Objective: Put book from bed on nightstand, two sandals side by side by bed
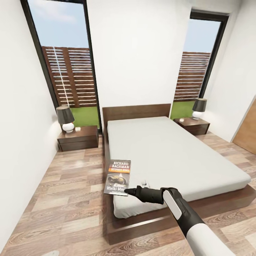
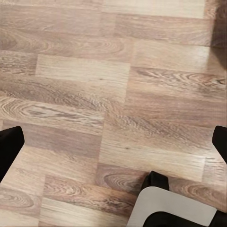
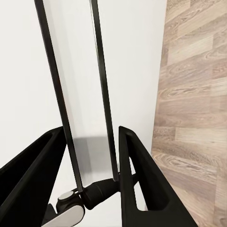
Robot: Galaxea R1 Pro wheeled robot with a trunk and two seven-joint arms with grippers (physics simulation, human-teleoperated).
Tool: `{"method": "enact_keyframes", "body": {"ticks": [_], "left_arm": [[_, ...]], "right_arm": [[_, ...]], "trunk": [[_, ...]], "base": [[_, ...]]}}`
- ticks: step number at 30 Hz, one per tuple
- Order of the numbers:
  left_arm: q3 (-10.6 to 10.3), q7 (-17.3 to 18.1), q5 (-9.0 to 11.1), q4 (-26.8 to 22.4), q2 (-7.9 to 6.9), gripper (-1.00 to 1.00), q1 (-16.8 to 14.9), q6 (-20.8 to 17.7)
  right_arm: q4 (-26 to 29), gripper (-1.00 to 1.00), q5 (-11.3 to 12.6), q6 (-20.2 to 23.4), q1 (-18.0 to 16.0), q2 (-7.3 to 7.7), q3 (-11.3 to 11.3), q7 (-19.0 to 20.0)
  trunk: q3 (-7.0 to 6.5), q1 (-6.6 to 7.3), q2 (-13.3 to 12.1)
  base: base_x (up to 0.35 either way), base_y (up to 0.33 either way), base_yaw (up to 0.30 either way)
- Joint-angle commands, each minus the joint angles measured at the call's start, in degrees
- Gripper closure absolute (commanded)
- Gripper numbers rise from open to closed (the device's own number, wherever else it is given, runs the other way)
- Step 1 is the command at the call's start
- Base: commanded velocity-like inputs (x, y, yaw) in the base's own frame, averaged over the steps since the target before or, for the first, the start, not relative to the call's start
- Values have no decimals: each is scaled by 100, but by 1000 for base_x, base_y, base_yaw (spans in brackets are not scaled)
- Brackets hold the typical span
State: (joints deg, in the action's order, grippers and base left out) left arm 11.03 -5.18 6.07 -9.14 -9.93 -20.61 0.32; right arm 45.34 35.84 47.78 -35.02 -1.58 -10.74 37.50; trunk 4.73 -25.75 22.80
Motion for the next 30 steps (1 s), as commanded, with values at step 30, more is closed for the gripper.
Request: {"method": "enact_keyframes", "body": {"ticks": [30], "left_arm": [[-13, -9, 61, 0, 0, -100, -4, 5]], "right_arm": [[5, 100, 9, 30, -5, -31, -7, -3]], "trunk": [[-262, -4, 12]], "base": [[0, 0, 0]]}}
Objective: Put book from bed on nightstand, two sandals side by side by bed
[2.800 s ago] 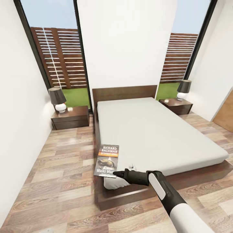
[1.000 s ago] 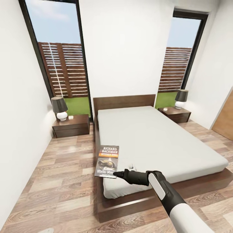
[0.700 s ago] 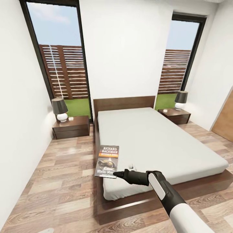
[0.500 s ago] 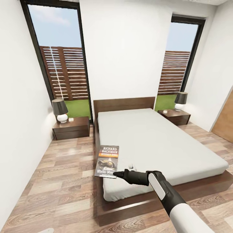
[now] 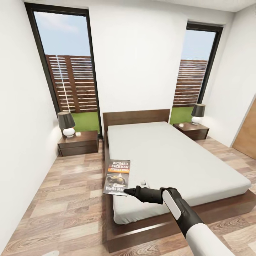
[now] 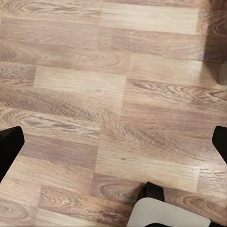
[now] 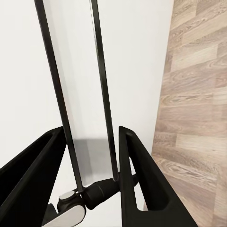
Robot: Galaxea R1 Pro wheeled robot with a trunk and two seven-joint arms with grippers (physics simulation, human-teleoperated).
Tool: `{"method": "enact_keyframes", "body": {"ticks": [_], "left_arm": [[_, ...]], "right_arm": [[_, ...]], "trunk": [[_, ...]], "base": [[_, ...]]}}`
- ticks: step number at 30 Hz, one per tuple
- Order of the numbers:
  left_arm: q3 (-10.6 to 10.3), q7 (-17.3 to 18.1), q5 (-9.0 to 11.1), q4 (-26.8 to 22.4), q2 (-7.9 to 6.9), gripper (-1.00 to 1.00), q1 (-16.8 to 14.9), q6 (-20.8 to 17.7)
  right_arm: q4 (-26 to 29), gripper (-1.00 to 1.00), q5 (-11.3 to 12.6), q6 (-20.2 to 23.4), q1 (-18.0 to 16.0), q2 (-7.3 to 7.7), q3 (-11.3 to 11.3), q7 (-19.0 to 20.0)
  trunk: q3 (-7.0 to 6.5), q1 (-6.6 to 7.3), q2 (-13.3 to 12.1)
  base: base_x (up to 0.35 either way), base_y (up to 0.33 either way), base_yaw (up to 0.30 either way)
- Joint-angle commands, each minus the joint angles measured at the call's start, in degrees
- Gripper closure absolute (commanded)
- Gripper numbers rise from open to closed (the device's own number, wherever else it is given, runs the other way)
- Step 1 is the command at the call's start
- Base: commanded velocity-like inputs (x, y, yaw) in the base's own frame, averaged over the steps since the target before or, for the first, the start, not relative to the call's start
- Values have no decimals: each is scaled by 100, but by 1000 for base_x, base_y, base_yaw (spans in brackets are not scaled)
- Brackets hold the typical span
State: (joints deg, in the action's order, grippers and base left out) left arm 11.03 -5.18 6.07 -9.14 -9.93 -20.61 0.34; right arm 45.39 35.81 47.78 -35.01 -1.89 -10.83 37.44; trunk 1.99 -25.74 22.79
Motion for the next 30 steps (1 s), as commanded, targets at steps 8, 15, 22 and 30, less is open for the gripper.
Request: {"method": "enact_keyframes", "body": {"ticks": [8, 15, 22, 30], "left_arm": [[-14, -9, 61, 0, 0, -100, -4, 6], [-13, -9, 61, 0, 1, -100, -4, 7], [-14, -9, 61, 0, 1, -100, -4, 9], [-14, -9, 61, 0, 0, -100, -4, 10]], "right_arm": [[-1, 100, 10, 29, -6, -4, 2, 2], [-3, 100, 10, 28, -6, -6, 2, 1], [-2, 100, 8, 28, -6, -6, 2, 0], [2, 100, 12, 29, -6, -6, 3, 0]], "trunk": [[-60, -4, 12], [-124, -4, 12], [-188, -4, 12], [-247, -4, 12]], "base": [[0, 0, 0], [0, 0, 0], [0, 0, 0], [0, 0, 0]]}}
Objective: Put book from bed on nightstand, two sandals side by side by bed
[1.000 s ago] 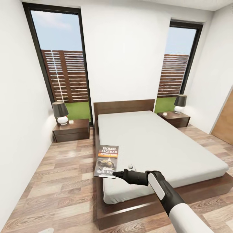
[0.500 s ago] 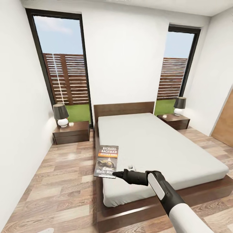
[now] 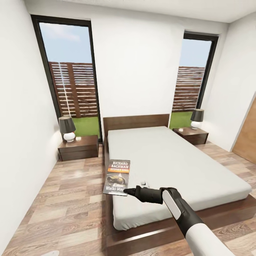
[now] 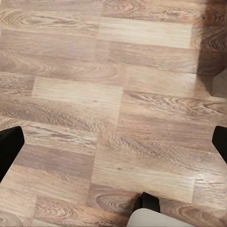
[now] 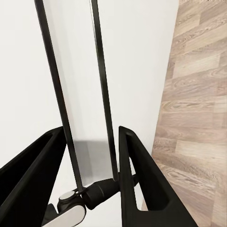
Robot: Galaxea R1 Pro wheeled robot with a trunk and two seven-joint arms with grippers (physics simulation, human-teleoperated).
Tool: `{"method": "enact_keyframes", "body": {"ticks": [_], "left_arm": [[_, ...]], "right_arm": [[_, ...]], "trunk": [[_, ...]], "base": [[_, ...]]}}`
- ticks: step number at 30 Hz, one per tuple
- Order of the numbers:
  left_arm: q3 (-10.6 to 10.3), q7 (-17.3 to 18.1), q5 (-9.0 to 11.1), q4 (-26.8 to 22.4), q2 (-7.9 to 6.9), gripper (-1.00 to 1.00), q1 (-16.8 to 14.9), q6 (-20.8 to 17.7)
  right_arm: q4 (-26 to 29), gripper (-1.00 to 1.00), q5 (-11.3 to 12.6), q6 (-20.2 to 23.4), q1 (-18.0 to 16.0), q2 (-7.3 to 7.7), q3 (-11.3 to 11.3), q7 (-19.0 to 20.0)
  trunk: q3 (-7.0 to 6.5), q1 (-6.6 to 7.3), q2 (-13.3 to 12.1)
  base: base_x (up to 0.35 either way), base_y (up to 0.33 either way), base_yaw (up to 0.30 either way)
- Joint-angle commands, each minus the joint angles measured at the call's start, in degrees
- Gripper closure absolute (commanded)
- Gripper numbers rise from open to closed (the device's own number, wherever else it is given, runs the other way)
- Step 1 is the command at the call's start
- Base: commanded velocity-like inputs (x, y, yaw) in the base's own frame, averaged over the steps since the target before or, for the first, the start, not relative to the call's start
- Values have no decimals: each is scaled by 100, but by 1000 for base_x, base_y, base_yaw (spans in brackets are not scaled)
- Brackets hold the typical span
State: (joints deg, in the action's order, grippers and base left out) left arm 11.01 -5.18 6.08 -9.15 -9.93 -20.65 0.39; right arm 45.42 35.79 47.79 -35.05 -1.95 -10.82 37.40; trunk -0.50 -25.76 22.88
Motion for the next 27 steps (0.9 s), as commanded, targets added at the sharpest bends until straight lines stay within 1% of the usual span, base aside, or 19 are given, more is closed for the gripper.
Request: {"method": "enact_keyframes", "body": {"ticks": [1, 27], "left_arm": [[-13, -9, 60, 1, 0, -100, -1, 4], [-11, -9, 60, 1, -1, -100, -1, 5]], "right_arm": [[-1, 100, 14, 28, -2, 0, 2, 4], [13, 100, 31, -25, -2, -2, 26, 37]], "trunk": [[-3, -2, 4], [-24, -2, 4]], "base": [[0, 0, 0], [0, 0, 0]]}}
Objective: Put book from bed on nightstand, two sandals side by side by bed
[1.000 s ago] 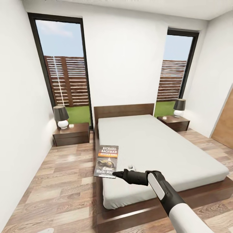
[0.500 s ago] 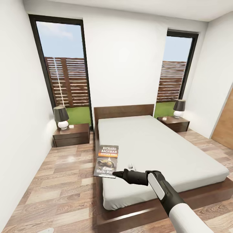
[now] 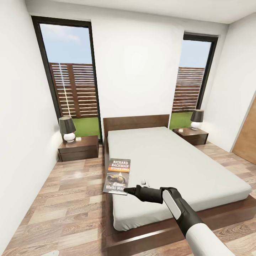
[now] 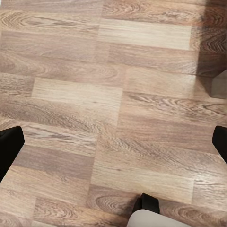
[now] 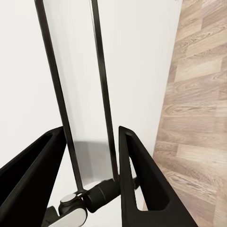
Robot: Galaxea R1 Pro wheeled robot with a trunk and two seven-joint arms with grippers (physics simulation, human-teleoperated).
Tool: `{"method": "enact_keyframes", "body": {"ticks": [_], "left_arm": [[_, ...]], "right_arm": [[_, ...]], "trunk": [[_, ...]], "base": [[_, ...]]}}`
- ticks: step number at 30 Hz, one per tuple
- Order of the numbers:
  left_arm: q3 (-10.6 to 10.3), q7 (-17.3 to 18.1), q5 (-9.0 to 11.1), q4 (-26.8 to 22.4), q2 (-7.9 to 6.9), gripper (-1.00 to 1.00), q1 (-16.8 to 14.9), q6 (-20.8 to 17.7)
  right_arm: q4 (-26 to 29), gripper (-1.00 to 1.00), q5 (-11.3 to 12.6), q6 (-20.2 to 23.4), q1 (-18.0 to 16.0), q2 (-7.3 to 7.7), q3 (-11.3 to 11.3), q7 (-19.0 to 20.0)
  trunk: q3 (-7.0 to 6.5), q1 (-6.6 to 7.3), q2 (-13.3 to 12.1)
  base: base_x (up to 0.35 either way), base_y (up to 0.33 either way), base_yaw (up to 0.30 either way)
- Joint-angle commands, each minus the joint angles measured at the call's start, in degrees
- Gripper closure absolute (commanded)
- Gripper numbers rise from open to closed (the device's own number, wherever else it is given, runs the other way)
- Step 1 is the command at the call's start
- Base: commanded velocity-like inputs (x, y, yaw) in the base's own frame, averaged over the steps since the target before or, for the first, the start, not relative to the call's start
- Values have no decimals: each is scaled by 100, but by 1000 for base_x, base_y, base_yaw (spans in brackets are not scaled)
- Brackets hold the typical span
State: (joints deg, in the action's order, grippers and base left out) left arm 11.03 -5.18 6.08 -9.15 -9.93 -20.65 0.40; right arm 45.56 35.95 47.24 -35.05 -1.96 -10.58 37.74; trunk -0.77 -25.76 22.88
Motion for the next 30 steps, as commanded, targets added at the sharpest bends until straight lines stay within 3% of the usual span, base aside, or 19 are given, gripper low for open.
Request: {"method": "enact_keyframes", "body": {"ticks": [1, 15, 30], "left_arm": [[-13, -9, 60, 1, 0, -100, -1, 4], [-13, -7, 60, 1, 0, -100, -1, 2], [-18, 22, 54, 1, 0, -100, -1, -6]], "right_arm": [[1, 100, 16, 16, -2, 0, 2, 3], [18, 100, 23, -75, -2, 0, 1, 1], [17, 100, 20, -73, 4, 10, 67, 19]], "trunk": [[2, -2, 4], [22, -2, 4], [134, -2, 4]], "base": [[0, 0, 0], [0, 0, 12], [0, 0, 118]]}}
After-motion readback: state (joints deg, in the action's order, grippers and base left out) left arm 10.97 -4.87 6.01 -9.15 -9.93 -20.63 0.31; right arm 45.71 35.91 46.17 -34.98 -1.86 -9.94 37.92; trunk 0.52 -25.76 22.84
